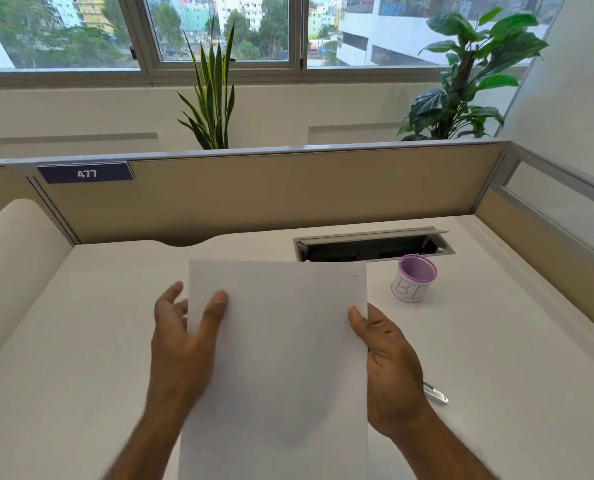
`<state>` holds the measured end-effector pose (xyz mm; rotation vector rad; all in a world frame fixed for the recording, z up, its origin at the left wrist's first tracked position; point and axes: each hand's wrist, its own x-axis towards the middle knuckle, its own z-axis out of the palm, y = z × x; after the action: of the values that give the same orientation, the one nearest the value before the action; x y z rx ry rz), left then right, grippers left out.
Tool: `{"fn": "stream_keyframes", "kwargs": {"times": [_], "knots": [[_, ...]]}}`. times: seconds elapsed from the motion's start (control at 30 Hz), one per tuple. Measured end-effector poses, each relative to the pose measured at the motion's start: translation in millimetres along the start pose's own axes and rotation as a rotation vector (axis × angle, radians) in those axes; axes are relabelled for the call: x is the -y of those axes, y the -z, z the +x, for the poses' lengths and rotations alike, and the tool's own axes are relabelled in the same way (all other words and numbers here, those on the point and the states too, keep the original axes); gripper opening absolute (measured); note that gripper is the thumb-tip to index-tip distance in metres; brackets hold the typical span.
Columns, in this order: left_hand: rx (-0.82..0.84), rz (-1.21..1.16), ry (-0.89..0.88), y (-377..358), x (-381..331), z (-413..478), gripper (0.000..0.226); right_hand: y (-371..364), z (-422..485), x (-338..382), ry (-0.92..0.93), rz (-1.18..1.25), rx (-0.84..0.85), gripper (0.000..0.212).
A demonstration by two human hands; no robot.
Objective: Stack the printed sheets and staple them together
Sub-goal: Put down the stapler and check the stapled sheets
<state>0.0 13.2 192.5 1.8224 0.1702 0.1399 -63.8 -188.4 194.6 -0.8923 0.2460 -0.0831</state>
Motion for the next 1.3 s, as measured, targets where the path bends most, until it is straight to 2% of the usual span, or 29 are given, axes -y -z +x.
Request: {"fn": "stream_keyframes", "kwargs": {"times": [0.07, 0.1, 0.23, 0.33, 0.4, 0.5, 0.57, 0.63, 0.67, 0.73, 0.8, 0.87, 0.9, 1.03, 1.1, 1.2, 1.23, 1.3], "knots": [[0.088, -0.123, 0.042, 6, 5, 4, 0.033, 1, 2, -1, -0.003, -0.021, -0.002, 0.035], [0.106, -0.127, 0.026, 7, 8, 4, 0.023, 1, 4, -1, -0.006, -0.027, -0.002, 0.034], [0.076, -0.118, -0.029, 3, 14, 3, 0.023, 4, 11, -2, -0.009, -0.077, -0.028, 0.033], [0.044, -0.111, -0.032, 0, 15, 7, 0.024, 6, 18, -3, 0.032, -0.217, -0.013, 0.029], [0.015, -0.097, -0.051, 0, 16, 9, 0.023, 11, 24, -11, 0.164, -0.450, -0.056, 0.032], [-0.059, -0.078, -0.090, -5, 13, 12, 0.022, 20, 34, -29, 0.453, -0.953, -0.255, 0.066], [-0.100, -0.065, -0.093, -11, 10, 14, 0.021, 22, 37, -41, 0.547, -1.098, -0.229, 0.068], [-0.126, -0.070, -0.091, -21, 6, 14, 0.022, 17, 32, -61, 0.459, -1.112, -0.043, 0.061], [-0.140, -0.077, -0.085, -26, 4, 15, 0.022, 13, 27, -73, 0.370, -1.106, 0.035, 0.066], [-0.151, -0.086, -0.071, -38, 2, 18, 0.020, 5, 23, -97, 0.201, -1.158, 0.113, 0.092], [-0.151, -0.102, -0.039, -50, 0, 23, 0.017, 0, 28, -118, 0.059, -1.309, 0.132, 0.124], [-0.165, -0.110, -0.015, -63, -2, 29, 0.017, -1, 41, -128, 0.024, -1.436, 0.074, 0.137], [-0.170, -0.111, -0.009, -69, -4, 31, 0.016, -2, 47, -129, 0.053, -1.446, 0.036, 0.131], [-0.160, -0.124, 0.000, -84, -5, 55, 0.014, 2, 81, -129, 0.181, -1.376, -0.074, 0.061], [-0.122, -0.173, -0.015, -87, -4, 68, 0.019, 10, 100, -122, 0.209, -1.300, -0.143, 0.041], [0.007, -0.203, -0.066, -86, 9, 88, 0.048, 25, 131, -110, 0.197, -1.067, -0.207, 0.025], [0.021, -0.139, -0.064, -84, 23, 97, 0.059, 29, 140, -106, 0.170, -0.969, -0.189, 0.028], [0.004, 0.051, 0.005, -80, 60, 119, 0.064, 37, 160, -102, 0.095, -0.805, -0.133, 0.033]]}}
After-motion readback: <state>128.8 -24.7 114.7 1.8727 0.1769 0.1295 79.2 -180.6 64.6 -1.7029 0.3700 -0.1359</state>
